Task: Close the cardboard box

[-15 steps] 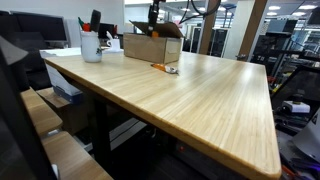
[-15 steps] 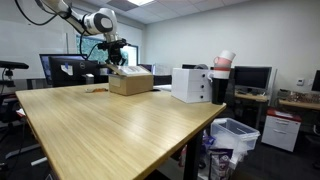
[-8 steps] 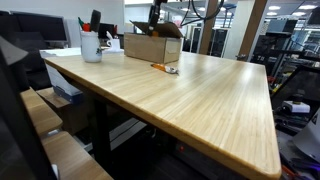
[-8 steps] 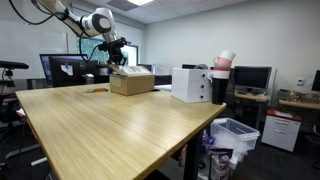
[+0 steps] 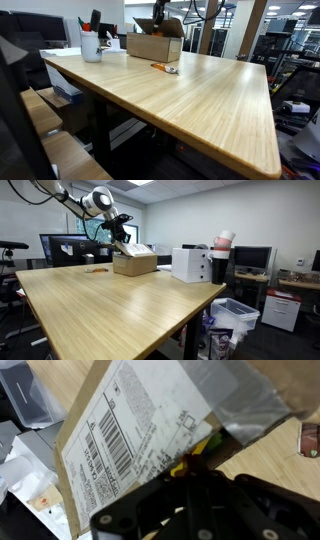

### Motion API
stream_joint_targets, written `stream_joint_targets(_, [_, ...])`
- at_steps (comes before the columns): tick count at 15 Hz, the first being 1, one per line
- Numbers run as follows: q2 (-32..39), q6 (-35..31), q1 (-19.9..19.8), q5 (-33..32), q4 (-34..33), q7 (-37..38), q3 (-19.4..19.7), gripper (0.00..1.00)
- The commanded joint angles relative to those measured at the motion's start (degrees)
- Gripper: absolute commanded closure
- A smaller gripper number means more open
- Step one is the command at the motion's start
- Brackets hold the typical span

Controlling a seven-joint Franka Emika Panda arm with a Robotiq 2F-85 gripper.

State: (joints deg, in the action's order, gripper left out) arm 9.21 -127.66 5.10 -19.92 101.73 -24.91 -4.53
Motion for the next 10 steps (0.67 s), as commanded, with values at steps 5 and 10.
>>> stream_joint_targets(5, [-1.08,0.39,0.58,-11.11,2.68,5.08,1.32,0.98])
stream_joint_targets(10, [0.14,5.52,2.0,-24.4,1.1,14.24,2.3,0.96])
